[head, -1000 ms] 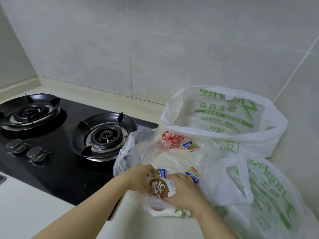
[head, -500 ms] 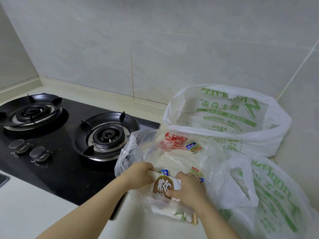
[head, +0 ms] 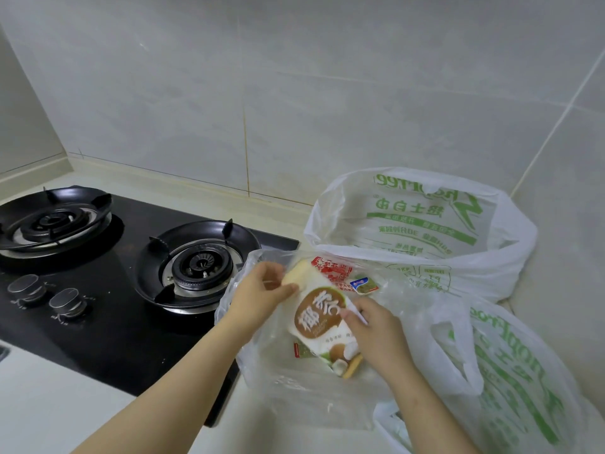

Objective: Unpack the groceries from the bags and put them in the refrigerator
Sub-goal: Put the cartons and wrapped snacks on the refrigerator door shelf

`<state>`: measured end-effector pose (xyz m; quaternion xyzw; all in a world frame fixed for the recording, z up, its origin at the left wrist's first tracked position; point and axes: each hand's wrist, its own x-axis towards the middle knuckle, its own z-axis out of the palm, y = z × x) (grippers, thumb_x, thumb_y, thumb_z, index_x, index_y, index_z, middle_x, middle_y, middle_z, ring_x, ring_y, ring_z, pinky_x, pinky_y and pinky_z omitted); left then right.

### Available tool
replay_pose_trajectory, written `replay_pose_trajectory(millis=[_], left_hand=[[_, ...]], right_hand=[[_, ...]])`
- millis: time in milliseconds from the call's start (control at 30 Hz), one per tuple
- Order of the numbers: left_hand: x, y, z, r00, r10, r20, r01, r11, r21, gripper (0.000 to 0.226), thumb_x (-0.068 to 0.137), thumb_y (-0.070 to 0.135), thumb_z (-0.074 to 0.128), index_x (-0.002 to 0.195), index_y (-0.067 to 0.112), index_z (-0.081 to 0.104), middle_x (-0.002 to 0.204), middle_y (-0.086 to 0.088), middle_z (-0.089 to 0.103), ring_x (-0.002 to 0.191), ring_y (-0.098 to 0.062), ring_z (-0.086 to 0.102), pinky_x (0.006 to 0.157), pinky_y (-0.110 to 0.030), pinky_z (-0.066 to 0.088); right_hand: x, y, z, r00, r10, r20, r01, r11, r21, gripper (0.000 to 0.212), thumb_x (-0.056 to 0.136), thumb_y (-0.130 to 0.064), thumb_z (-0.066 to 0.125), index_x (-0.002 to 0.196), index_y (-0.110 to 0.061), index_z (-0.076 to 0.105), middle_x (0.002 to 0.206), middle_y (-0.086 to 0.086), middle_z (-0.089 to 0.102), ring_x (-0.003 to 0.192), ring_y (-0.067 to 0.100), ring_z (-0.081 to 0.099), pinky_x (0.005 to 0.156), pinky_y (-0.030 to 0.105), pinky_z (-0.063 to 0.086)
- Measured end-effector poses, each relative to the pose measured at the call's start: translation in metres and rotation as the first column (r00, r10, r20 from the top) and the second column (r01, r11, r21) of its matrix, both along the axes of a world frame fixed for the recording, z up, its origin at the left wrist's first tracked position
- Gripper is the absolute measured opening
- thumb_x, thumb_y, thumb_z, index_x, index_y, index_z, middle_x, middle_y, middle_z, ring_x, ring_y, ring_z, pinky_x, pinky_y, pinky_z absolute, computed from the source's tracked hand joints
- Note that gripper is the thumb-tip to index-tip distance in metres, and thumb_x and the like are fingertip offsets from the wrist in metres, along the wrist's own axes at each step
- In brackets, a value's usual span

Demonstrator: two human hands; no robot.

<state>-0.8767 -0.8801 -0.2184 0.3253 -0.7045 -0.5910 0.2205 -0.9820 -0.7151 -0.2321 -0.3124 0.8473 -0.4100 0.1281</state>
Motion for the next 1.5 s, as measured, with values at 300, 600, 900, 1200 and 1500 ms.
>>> replay_pose_trajectory(millis=[300, 600, 900, 1200, 1500], left_hand=[[-0.008, 0.030, 0.026, 0.989, -0.034, -0.145, 0.082, 0.937, 0.340, 0.026, 0.093, 0.036, 0.052, 0.107, 0.015, 0.059, 0.104, -0.006, 0.070, 0.096, -0.024, 0.067, 0.088, -0.040, 0.054], [0.004, 0.024, 0.038, 0.947, 0.210, -0.243, -0.166, 0.968, 0.191, 0.017, 0.097, 0.019, 0.049, 0.111, 0.014, 0.056, 0.099, -0.010, 0.069, 0.084, -0.020, 0.068, 0.072, -0.032, 0.057], [0.037, 0.022, 0.037, 0.984, 0.104, 0.141, -0.088, 0.989, -0.119, 0.022, 0.094, 0.041, 0.047, 0.100, 0.020, 0.051, 0.099, -0.002, 0.060, 0.088, -0.016, 0.060, 0.074, -0.031, 0.053], [0.100, 0.000, 0.047, 0.916, 0.280, 0.287, -0.233, 0.954, -0.186, 0.027, 0.096, 0.040, 0.044, 0.078, 0.019, 0.046, 0.072, 0.003, 0.053, 0.056, -0.008, 0.049, 0.041, -0.015, 0.038], [0.256, -0.024, 0.060, 0.650, 0.573, 0.499, -0.500, 0.817, -0.287, 0.029, 0.097, 0.038, 0.042, 0.094, 0.010, 0.051, 0.073, -0.002, 0.057, 0.056, -0.014, 0.055, 0.060, -0.028, 0.052]], right_hand=[[0.021, -0.026, 0.029, 0.791, -0.022, 0.611, 0.345, 0.841, -0.416, 0.022, 0.097, -0.019, 0.048, 0.080, -0.013, 0.060, 0.078, 0.005, 0.067, 0.071, 0.019, 0.062, 0.063, 0.032, 0.050], [0.043, -0.037, 0.023, 0.879, 0.119, 0.462, 0.032, 0.951, -0.307, 0.017, 0.086, -0.031, 0.063, 0.102, -0.024, 0.061, 0.095, -0.008, 0.070, 0.090, 0.009, 0.065, 0.079, 0.027, 0.053], [0.058, -0.056, 0.026, 0.771, 0.029, 0.636, 0.301, 0.864, -0.404, 0.022, 0.094, -0.021, 0.053, 0.115, -0.015, 0.058, 0.103, 0.004, 0.069, 0.088, 0.018, 0.068, 0.063, 0.029, 0.056], [0.113, -0.092, 0.037, 0.560, 0.274, 0.782, 0.067, 0.926, -0.372, 0.022, 0.084, -0.026, 0.067, 0.105, -0.022, 0.063, 0.090, 0.006, 0.074, 0.076, 0.022, 0.071, 0.055, 0.030, 0.053], [0.251, -0.142, 0.040, 0.171, 0.307, 0.936, -0.342, 0.910, -0.236, 0.032, 0.080, -0.034, 0.072, 0.106, -0.017, 0.066, 0.082, 0.006, 0.071, 0.065, 0.015, 0.063, 0.048, 0.022, 0.050]])
